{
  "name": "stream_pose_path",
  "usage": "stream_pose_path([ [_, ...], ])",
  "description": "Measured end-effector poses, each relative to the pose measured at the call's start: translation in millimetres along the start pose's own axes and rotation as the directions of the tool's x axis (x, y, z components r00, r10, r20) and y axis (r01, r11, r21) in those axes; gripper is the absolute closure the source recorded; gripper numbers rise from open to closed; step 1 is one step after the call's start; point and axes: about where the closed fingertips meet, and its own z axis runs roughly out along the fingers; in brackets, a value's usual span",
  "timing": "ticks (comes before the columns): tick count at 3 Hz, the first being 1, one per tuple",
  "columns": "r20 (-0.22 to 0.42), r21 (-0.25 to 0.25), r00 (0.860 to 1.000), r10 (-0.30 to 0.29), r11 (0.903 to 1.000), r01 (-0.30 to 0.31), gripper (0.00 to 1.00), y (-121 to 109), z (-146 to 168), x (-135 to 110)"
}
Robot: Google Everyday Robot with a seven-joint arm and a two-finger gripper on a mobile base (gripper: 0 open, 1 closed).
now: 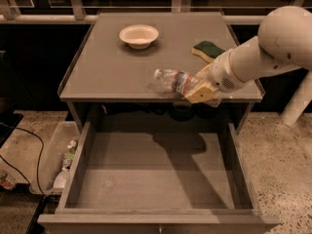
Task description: Place water bottle into top drawer
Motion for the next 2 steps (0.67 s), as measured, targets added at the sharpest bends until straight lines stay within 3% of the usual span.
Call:
stream_pose_path([
  [2, 0.005, 0.026, 1.0, 0.009, 0.9996, -0.009, 1.0, 53, -29, 44],
])
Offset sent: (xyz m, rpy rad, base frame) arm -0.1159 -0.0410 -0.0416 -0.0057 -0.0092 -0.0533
